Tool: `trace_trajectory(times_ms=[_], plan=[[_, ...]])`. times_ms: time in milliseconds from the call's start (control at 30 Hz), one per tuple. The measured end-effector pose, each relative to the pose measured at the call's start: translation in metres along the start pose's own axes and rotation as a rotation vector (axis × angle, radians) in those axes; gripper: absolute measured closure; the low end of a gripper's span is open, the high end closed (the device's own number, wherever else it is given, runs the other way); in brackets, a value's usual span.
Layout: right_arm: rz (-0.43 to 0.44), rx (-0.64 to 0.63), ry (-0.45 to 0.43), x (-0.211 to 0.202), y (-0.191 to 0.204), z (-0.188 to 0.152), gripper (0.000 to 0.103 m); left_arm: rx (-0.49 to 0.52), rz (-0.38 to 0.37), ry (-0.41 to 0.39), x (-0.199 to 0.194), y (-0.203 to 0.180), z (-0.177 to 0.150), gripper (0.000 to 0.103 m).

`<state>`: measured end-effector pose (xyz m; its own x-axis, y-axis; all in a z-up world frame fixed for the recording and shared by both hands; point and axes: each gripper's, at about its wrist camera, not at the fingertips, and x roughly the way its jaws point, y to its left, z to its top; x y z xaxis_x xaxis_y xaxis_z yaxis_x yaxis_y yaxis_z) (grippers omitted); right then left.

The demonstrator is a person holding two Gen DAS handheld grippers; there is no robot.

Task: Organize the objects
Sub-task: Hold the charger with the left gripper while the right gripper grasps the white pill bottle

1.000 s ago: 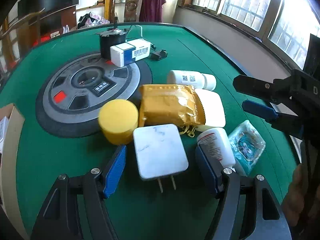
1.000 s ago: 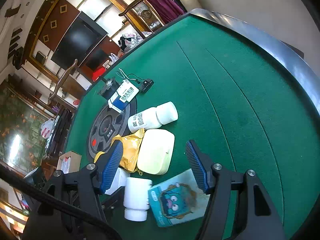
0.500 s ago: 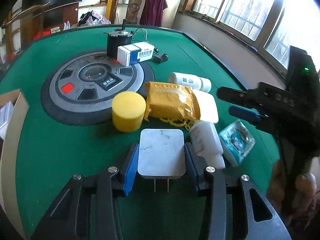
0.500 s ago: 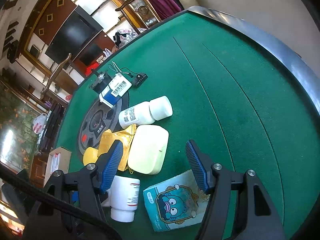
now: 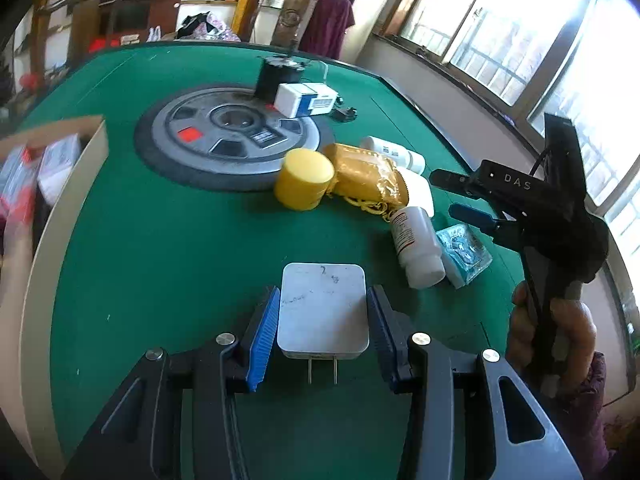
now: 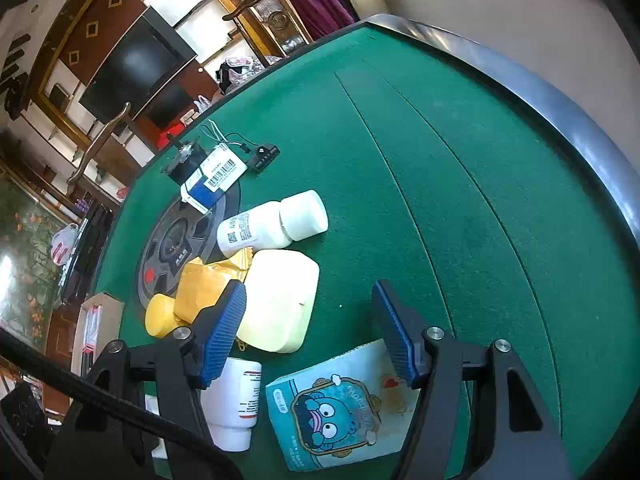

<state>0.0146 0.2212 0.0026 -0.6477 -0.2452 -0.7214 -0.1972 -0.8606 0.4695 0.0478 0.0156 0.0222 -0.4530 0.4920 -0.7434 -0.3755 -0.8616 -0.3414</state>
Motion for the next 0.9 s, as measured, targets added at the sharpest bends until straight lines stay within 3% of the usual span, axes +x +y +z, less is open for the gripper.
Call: trace_trajectory(times_ms=[567, 900], plan=[[-0.056, -0.031, -0.014, 0.001, 0.001, -0.004, 0.039, -0.034, 0.021, -0.032, -0.032, 0.027, -0.027, 0.064], [-0.061, -0.037, -0.013, 0.001, 0.002, -0.004, 0.039, -0.046, 0.049, 0.008, -0.014, 0.028, -0.022, 0.061]])
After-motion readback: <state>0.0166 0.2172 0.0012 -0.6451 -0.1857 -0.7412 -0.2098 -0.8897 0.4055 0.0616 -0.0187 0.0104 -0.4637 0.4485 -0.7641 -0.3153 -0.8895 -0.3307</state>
